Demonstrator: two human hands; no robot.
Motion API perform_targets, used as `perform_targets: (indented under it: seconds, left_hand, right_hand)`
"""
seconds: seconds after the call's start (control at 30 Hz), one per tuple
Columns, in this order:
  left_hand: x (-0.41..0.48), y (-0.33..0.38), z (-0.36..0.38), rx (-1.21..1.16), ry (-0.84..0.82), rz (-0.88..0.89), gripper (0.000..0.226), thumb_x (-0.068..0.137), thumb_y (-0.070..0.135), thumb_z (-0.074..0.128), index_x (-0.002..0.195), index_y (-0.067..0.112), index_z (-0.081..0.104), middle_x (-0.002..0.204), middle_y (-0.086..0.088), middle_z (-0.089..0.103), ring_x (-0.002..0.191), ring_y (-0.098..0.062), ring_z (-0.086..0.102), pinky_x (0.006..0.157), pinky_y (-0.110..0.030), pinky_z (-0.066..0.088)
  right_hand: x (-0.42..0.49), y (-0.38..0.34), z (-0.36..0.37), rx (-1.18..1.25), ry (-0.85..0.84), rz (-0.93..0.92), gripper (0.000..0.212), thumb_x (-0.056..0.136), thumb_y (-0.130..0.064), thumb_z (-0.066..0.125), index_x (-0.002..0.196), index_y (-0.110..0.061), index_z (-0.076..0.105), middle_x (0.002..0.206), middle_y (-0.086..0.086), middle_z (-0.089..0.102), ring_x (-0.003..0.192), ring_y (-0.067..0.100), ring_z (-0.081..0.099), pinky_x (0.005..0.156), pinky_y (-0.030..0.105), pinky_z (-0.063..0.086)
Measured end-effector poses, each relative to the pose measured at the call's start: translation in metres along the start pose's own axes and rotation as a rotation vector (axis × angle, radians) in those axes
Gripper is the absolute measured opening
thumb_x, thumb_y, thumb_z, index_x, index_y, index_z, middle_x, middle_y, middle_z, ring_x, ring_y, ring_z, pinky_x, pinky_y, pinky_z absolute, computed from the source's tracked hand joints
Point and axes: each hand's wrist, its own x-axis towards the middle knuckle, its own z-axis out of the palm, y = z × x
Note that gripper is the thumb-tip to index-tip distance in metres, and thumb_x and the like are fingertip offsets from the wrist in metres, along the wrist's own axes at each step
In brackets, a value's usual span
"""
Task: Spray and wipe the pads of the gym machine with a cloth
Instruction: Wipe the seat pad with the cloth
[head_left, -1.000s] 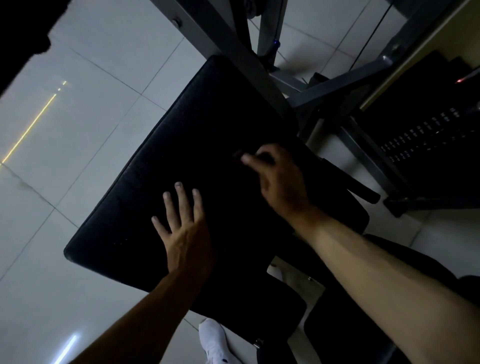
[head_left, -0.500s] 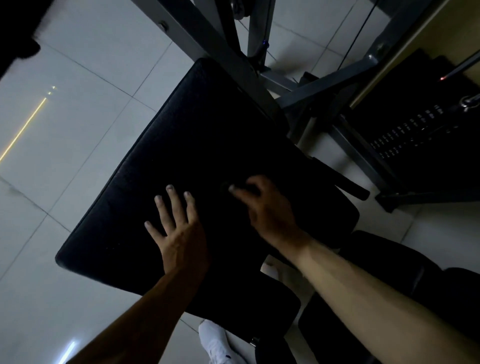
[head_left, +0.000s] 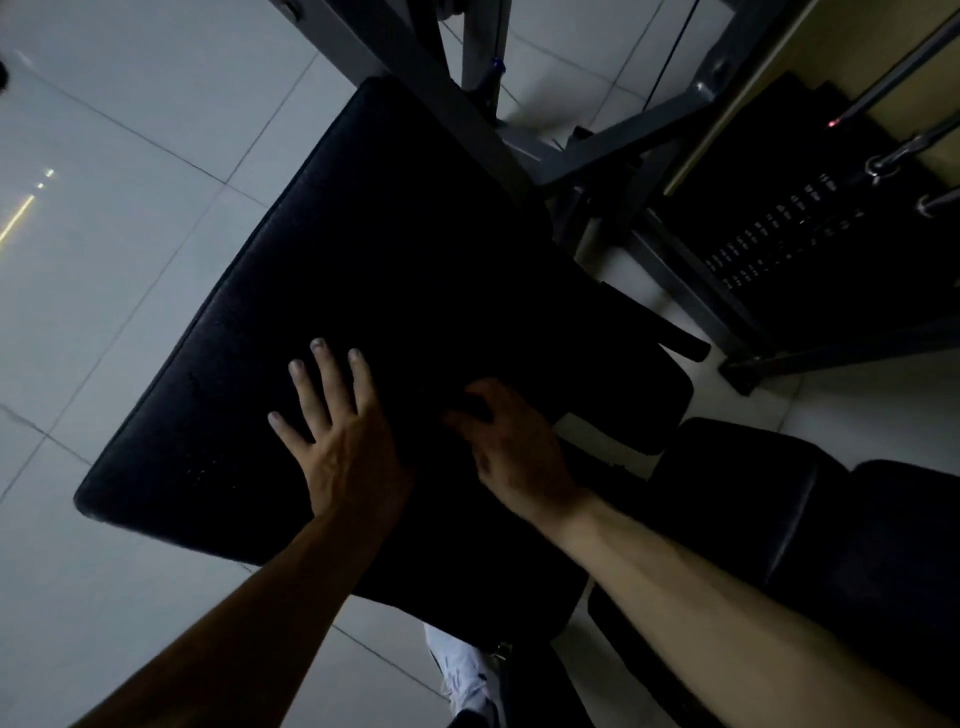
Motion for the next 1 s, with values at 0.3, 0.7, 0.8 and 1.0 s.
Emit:
perform_targets:
  seconds: [0.3, 0.7, 0.8, 1.0]
  left_hand:
    - [-0.026, -0.001, 0.023, 0.165, -0.126, 0.198, 0.143, 0.065, 0.070, 0.081, 0.162, 0.023, -0.012, 0.161, -0.010, -0.040, 0.148, -0.038, -0.037, 0.117, -0.075, -0.005]
    - [-0.023, 0.004, 0.028, 0.202, -0.117, 0.174, 0.146, 0.065, 0.062, 0.086, 0.160, 0.022, -0.018, 0.159, -0.013, -0.043, 0.147, -0.042, -0.036, 0.115, -0.078, 0.001]
    - [-0.021, 0.002, 0.031, 0.189, -0.112, 0.178, 0.149, 0.062, 0.059, 0.089, 0.160, 0.023, -0.017, 0.160, -0.012, -0.042, 0.147, -0.042, -0.036, 0.113, -0.080, 0.000]
    - [-0.022, 0.007, 0.029, 0.183, -0.115, 0.146, 0.146, 0.065, 0.056, 0.088, 0.160, 0.023, -0.018, 0.158, -0.011, -0.044, 0.146, -0.041, -0.038, 0.114, -0.079, 0.000]
  right_hand:
    - [0.034, 0.072, -0.035, 0.103, 0.432, 0.502, 0.046, 0.096, -0.003, 0.059, 0.139, -0.017, 0.064, 0.131, 0.016, 0.053, 0.120, 0.034, 0.054, 0.107, 0.031, 0.038]
    - [-0.008, 0.071, -0.027, 0.092, 0.405, 0.499, 0.034, 0.097, -0.006, 0.059, 0.130, -0.009, 0.068, 0.129, 0.016, 0.055, 0.120, 0.038, 0.056, 0.096, 0.006, 0.032]
    - [0.004, 0.087, -0.042, 0.126, 0.507, 0.675, 0.039, 0.104, -0.013, 0.056, 0.143, -0.014, 0.060, 0.140, 0.016, 0.051, 0.129, 0.035, 0.051, 0.105, 0.015, 0.030]
    - [-0.015, -0.004, 0.019, 0.107, 0.292, 0.329, 0.051, 0.094, -0.005, 0.067, 0.143, -0.019, 0.061, 0.139, 0.013, 0.050, 0.129, 0.033, 0.053, 0.111, 0.043, 0.045]
